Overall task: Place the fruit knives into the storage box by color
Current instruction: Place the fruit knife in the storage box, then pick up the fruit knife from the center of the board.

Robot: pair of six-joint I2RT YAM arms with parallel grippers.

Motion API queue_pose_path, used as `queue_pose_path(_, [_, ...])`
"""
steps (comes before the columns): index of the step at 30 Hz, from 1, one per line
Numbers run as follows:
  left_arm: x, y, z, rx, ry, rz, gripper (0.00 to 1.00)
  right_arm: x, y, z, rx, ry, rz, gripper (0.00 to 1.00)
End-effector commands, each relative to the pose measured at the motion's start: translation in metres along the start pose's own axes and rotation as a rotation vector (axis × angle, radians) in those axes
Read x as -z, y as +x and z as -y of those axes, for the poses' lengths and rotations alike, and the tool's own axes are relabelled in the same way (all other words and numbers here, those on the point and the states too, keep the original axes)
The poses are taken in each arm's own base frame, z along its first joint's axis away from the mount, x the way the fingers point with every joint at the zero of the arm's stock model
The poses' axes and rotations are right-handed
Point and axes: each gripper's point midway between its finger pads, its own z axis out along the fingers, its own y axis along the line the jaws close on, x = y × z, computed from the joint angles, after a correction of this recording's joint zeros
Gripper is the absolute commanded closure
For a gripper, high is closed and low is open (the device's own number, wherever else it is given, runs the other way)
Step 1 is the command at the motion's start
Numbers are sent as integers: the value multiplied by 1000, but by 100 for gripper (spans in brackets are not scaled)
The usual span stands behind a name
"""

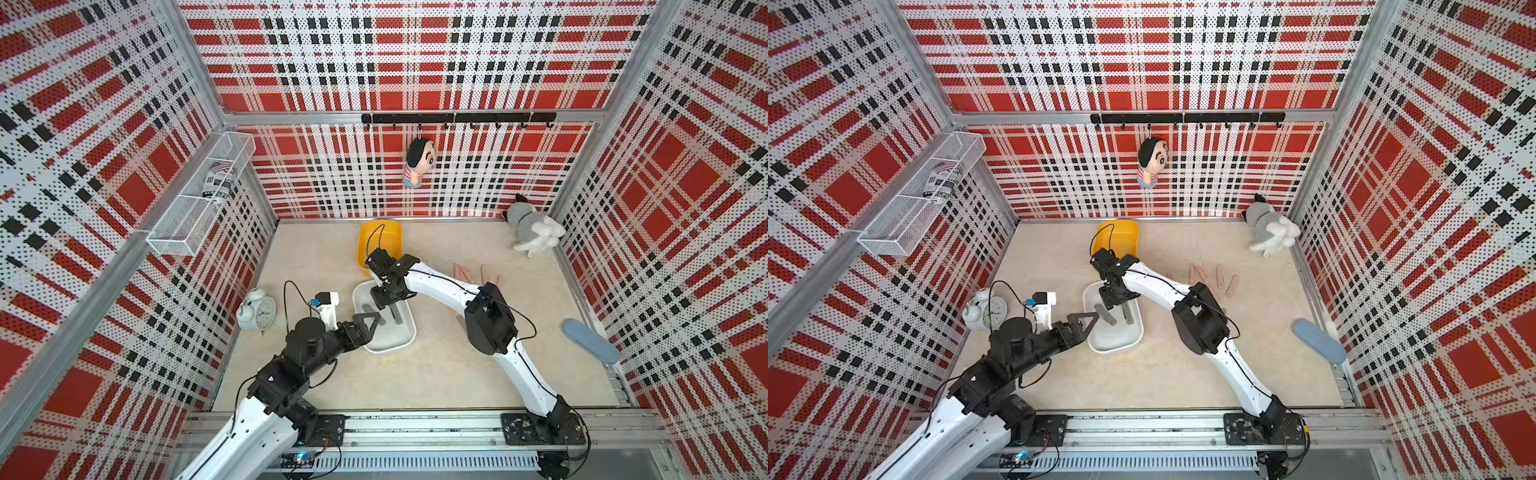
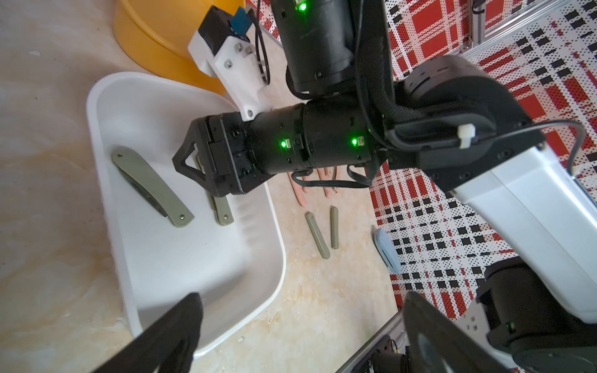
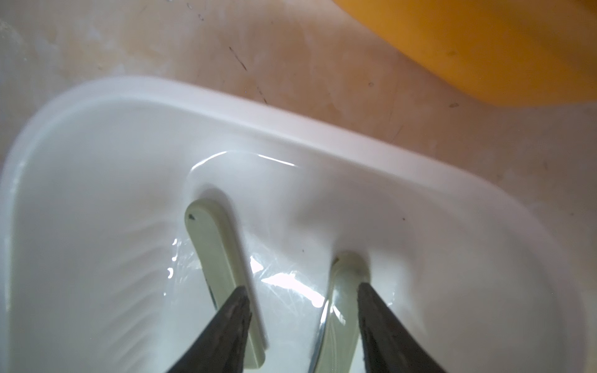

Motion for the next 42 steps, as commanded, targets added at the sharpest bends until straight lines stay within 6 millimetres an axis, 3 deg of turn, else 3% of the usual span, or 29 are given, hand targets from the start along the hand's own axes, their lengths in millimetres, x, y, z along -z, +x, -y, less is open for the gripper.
queue_pose_path(1, [-1,-10,6,-18,7,28,2,20,-10,-3,2,-12,46,40])
queue_pose_path(5, [-1,-19,15,-44,10,42,2,40,-18,-8,0,-35,90,40])
queue_pose_path(10, [3,-39,31,-80,10,94,2,81,-31,-12,-10,-86,193,39])
queue_pose_path(17, [-7,-60,56,-137,31,108,2,129,-23,20,-84,-87,275,38])
queue_pose_path(22, [-22,-69,77,-165,75,92,2,145,6,59,-150,-28,282,37])
queue_pose_path(30, [-51,-71,115,-214,152,57,2,155,71,120,-301,40,285,35])
queue_pose_path(36, [-82,-46,142,-234,211,-5,2,146,122,161,-414,101,241,34])
queue_pose_path(42, [-105,-19,154,-221,260,-57,2,121,160,191,-518,125,197,34])
